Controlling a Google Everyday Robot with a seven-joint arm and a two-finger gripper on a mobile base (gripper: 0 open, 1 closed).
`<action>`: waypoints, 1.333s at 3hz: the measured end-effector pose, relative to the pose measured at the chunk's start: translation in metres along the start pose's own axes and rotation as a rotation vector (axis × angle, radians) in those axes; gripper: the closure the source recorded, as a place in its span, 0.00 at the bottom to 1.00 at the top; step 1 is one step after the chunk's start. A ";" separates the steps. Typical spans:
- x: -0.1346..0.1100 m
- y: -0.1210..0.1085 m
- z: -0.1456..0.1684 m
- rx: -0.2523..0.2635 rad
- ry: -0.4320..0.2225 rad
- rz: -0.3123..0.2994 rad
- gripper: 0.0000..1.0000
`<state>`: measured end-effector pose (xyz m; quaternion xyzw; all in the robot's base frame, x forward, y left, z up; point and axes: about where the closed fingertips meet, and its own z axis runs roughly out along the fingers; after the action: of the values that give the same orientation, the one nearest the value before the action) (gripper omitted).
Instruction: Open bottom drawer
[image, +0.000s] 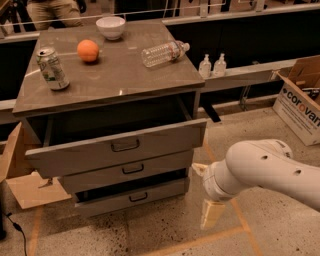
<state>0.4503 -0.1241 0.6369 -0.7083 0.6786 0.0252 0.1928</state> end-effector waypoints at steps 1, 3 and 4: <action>0.000 0.000 0.000 0.000 0.000 0.000 0.00; 0.036 -0.023 0.084 0.045 -0.008 0.117 0.00; 0.058 -0.047 0.140 0.113 0.008 0.140 0.00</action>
Offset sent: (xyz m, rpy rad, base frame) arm 0.0539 -0.0035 -0.0754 0.0456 0.0413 -0.2096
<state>0.5324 -0.1361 0.5021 -0.6472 0.7275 -0.0023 0.2276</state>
